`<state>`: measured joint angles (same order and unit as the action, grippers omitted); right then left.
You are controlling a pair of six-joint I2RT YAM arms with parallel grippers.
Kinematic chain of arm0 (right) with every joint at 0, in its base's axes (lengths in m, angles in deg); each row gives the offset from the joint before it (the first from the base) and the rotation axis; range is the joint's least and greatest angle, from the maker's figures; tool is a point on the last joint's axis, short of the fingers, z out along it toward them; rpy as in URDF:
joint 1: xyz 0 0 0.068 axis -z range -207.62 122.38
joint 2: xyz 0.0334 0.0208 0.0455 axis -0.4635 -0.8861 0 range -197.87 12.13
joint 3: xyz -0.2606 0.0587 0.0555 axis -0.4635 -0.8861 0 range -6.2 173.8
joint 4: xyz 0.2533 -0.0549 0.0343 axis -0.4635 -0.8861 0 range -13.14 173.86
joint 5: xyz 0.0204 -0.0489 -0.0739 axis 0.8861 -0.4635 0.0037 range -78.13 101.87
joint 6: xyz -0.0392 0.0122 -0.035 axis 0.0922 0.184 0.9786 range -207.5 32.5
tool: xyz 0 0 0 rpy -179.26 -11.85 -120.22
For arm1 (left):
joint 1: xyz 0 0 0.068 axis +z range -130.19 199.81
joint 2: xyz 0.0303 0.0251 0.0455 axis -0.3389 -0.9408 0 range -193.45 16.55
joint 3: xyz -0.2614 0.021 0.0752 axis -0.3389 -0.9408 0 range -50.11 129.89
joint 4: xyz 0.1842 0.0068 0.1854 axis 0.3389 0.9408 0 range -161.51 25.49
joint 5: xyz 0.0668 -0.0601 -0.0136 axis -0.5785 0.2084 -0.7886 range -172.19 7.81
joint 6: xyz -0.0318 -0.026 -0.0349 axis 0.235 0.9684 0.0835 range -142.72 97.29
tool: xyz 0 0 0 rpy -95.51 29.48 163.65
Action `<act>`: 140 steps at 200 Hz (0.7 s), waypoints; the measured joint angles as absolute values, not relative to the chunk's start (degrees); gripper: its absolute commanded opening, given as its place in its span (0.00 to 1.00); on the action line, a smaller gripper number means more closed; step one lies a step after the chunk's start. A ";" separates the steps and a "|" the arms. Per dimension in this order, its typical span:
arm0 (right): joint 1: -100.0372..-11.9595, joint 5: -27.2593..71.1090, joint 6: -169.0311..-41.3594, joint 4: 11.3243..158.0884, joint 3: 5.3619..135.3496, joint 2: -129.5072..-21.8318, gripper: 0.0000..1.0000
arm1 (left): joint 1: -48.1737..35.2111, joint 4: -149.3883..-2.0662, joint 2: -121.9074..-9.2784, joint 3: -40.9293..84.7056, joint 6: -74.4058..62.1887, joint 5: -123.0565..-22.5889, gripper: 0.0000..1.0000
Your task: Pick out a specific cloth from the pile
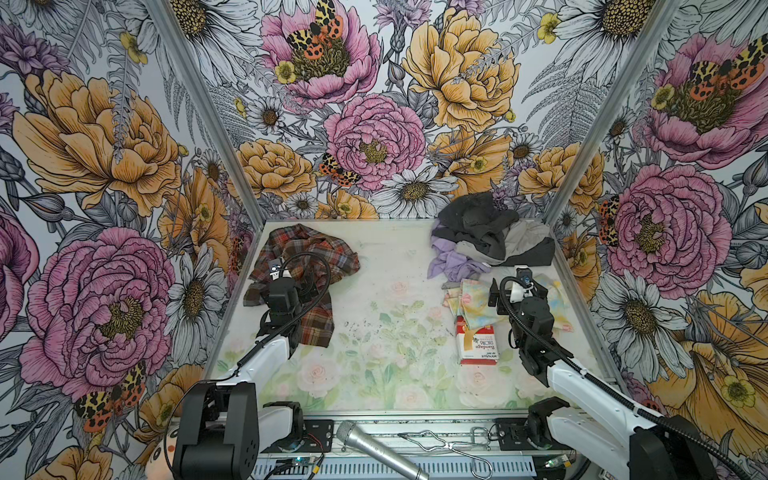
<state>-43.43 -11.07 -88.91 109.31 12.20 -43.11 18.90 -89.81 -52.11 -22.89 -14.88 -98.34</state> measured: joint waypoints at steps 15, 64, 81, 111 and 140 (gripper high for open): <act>-42.75 -11.07 -88.86 111.28 11.30 -43.24 0.99 | 18.97 -91.19 -52.94 -23.39 -15.69 -98.36 0.99; -40.11 -10.35 -89.12 119.49 9.16 -48.79 1.00 | 19.29 -97.16 -56.81 -24.83 -17.87 -98.51 0.99; -39.12 -9.49 -89.43 120.83 8.90 -51.64 0.99 | 19.29 -99.15 -58.63 -25.27 -18.51 -98.49 0.99; -37.48 -8.20 -90.04 124.59 8.72 -56.14 0.99 | 19.73 -102.25 -60.97 -25.34 -18.86 -97.68 0.99; -35.60 -7.79 -90.87 126.66 8.70 -59.88 0.99 | 22.25 -107.89 -62.39 -25.93 -18.40 -95.10 0.99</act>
